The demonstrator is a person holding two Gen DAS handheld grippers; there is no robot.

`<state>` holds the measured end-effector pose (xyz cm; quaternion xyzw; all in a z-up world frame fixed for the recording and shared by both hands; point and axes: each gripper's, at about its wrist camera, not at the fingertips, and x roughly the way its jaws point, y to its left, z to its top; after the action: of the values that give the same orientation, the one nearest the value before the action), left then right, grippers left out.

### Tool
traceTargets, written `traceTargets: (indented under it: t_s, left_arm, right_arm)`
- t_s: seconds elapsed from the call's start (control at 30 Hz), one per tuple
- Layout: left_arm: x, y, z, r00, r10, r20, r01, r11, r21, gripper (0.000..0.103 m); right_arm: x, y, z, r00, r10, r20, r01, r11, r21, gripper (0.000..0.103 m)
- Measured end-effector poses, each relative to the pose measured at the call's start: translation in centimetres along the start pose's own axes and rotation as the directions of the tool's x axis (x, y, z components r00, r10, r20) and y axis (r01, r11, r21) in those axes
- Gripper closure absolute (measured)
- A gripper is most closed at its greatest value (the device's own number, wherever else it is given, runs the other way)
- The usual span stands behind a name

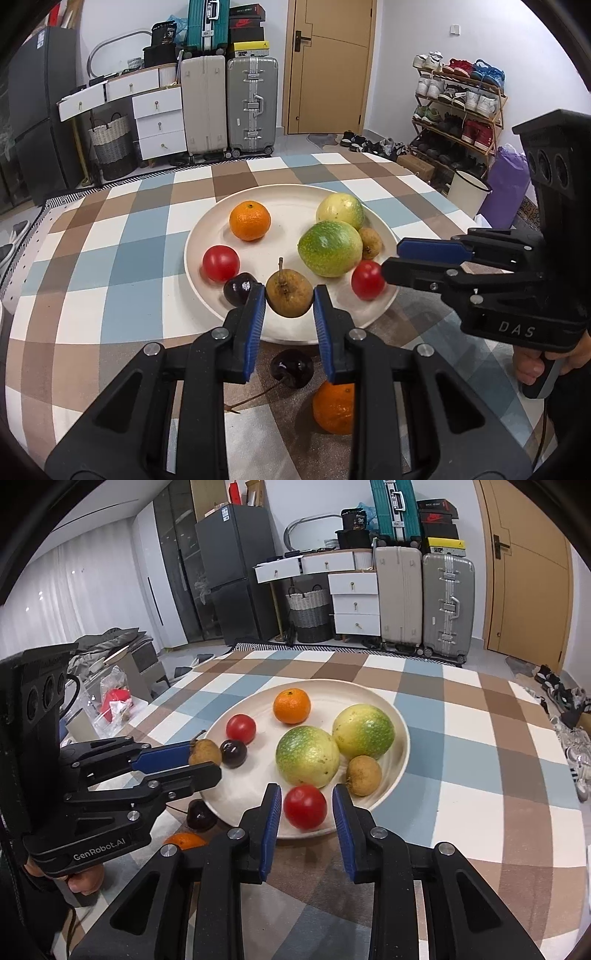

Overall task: Organize fruits
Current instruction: 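Carry small pear and tomato onto the plate and open both tools, then withdraw both tools from the plate toward the cherry and orange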

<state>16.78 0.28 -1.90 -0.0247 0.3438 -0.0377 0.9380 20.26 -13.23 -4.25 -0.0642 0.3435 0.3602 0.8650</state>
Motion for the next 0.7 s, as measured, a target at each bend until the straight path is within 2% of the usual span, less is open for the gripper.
traceTargets:
  t_s: [0.1, 0.17, 0.23, 0.3, 0.33, 0.37, 0.4, 0.43, 0.5, 0.53, 0.57, 0.7]
  left_arm:
    - [-0.5, 0.1, 0.0, 1.000, -0.002, 0.011, 0.002, 1.000, 0.001, 0.075]
    - [-0.8, 0.3, 0.1, 1.000, 0.007, 0.016, -0.007, 1.000, -0.001, 0.060]
    - [-1.2, 0.5, 0.2, 1.000, 0.016, 0.027, -0.015, 1.000, -0.009, 0.054]
    - [-1.7, 0.8, 0.1, 0.999, 0.015, 0.035, -0.014, 1.000, -0.023, 0.040]
    - [-2.0, 1.1, 0.0, 0.999, 0.018, 0.041, -0.017, 0.999, -0.033, 0.031]
    - [-2.2, 1.2, 0.0, 0.999, 0.025, 0.042, -0.024, 0.999, -0.037, 0.021]
    - [-2.4, 1.5, 0.0, 0.998, 0.039, 0.043, -0.037, 0.998, -0.043, 0.018]
    - [-2.7, 1.7, -0.1, 0.998, 0.050, 0.045, -0.048, 0.998, -0.048, 0.017]
    - [-3.2, 2.2, -0.2, 0.997, 0.058, 0.048, -0.055, 0.996, -0.064, 0.013]
    - [-3.3, 2.5, -0.2, 0.997, 0.064, 0.048, -0.061, 0.995, -0.075, 0.005]
    - [-3.6, 2.8, -0.3, 0.996, 0.073, 0.054, -0.068, 0.994, -0.088, 0.001]
    - [-4.2, 3.2, -0.2, 0.995, 0.074, 0.065, -0.067, 0.993, -0.097, 0.001]
  right_arm:
    - [-0.7, -0.2, 0.0, 1.000, -0.003, 0.018, 0.003, 1.000, 0.004, 0.069]
    - [-1.0, -0.3, 0.0, 1.000, -0.005, 0.023, 0.005, 1.000, 0.002, 0.063]
    - [-1.2, -0.3, 0.0, 1.000, -0.012, 0.027, 0.012, 1.000, -0.002, 0.053]
    - [-1.3, -0.4, 0.0, 0.999, -0.015, 0.032, 0.015, 1.000, 0.000, 0.048]
    - [-1.4, -0.5, -0.1, 0.999, -0.014, 0.031, 0.014, 1.000, 0.002, 0.037]
    - [-1.5, -0.5, -0.2, 0.999, -0.015, 0.032, 0.015, 1.000, 0.005, 0.031]
    - [-1.6, -0.6, -0.3, 0.999, -0.017, 0.034, 0.017, 1.000, 0.007, 0.021]
    - [-1.7, -0.6, -0.3, 0.999, -0.019, 0.034, 0.019, 1.000, 0.008, 0.015]
    - [-1.8, -0.5, -0.3, 0.999, -0.029, 0.036, 0.029, 1.000, 0.007, 0.011]
    - [-1.8, -0.5, -0.3, 0.999, -0.034, 0.037, 0.034, 0.999, 0.008, 0.007]
    - [-1.8, -0.5, -0.4, 0.999, -0.041, 0.036, 0.040, 0.999, 0.009, 0.004]
    - [-1.2, -0.4, -0.5, 0.998, -0.062, 0.006, 0.062, 0.998, 0.002, 0.001]
